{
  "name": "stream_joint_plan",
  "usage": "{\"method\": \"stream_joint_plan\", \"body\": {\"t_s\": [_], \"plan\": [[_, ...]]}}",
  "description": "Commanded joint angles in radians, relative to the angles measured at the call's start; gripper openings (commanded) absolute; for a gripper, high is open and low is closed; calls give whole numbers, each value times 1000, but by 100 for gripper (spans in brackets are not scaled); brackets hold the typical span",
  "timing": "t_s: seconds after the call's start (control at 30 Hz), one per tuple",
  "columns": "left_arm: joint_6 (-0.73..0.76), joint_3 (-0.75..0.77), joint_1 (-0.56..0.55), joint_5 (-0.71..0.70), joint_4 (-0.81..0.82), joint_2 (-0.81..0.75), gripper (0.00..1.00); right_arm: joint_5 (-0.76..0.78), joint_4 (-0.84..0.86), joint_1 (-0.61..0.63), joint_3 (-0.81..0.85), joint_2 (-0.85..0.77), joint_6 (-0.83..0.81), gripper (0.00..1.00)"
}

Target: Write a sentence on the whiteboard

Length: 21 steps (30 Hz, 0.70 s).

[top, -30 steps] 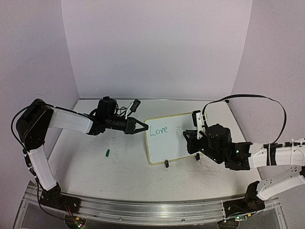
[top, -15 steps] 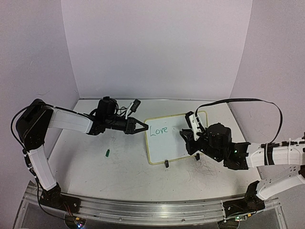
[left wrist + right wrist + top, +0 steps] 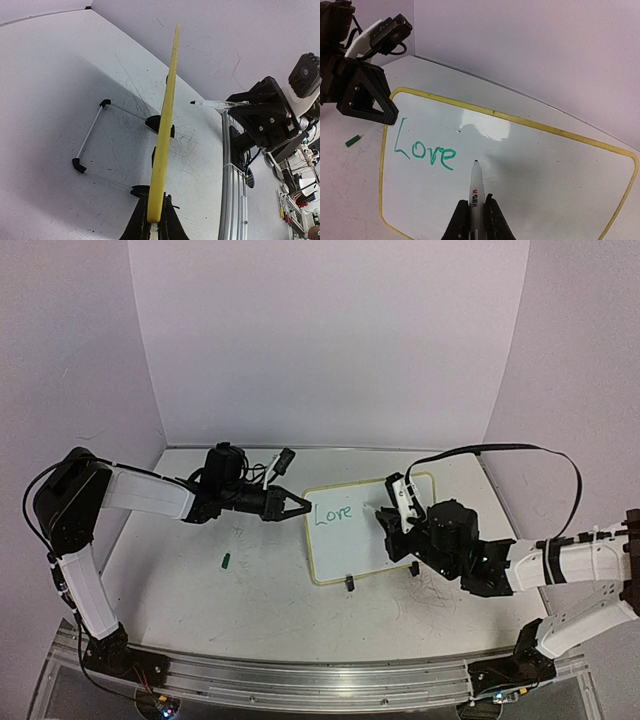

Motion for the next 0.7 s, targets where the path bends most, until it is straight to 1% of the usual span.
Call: {"method": "stream_joint_plan", "body": {"t_s": [0.0, 0.33, 0.67], "plan": [[25, 20, -9, -55, -47, -11, 0, 32, 33, -7, 31, 25, -6, 0], [26, 22, -9, -48, -47, -11, 0, 9, 34, -13, 62, 73, -7, 0], [26, 21, -11, -48, -47, -13, 0, 18, 58, -15, 69, 87, -9, 0]]}}
